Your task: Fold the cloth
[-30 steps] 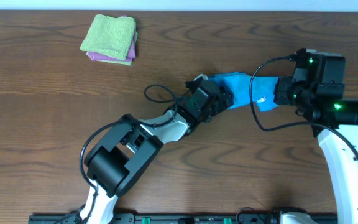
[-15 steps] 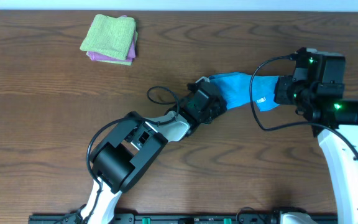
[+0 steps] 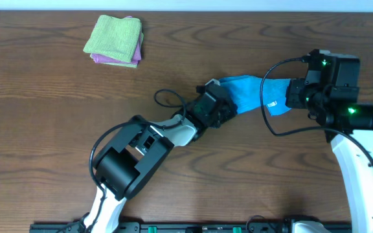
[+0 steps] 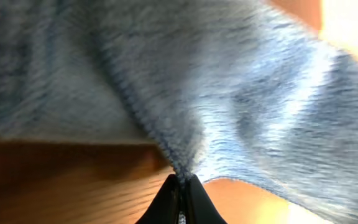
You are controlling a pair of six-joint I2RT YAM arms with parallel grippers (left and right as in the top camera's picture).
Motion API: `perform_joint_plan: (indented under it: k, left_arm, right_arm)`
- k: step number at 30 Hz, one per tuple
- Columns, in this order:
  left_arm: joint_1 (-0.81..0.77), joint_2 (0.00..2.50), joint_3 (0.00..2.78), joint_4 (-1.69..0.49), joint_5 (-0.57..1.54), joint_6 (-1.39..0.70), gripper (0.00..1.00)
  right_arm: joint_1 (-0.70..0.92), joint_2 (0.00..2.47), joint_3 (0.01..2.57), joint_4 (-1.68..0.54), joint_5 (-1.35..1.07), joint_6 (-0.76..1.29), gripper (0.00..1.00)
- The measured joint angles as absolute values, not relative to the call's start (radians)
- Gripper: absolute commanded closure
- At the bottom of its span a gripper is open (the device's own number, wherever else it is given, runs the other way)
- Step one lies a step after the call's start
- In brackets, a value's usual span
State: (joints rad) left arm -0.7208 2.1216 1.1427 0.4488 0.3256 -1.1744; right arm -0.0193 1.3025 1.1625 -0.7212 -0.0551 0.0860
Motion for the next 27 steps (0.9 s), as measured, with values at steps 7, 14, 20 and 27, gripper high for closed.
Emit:
perform_joint_plan:
  k: [7, 14, 20, 27]
  left_arm:
    - [-0.565, 2.1, 1.143, 0.447, 0.499, -1.178, 0.94]
    - [-0.444, 1.958, 1.143, 0.446, 0.563, -1.179, 0.94]
    - [-0.39, 1.82, 1.143, 0.448, 0.569, -1.179, 0.94]
    - [-0.375, 1.752, 1.143, 0.449, 0.539, -1.173, 0.94]
  right_arm:
    - [-0.019, 1.303, 1.163, -0.69, -0.091, 0.086, 0.91]
    - [-0.019, 1.303, 1.163, -0.608, -0.147, 0.085, 0.93]
    - [-0.019, 1.303, 1.163, -0.512, -0.24, 0.084, 0.99]
    - [-0.019, 1.303, 1.163, -0.392, -0.29, 0.075, 0.98]
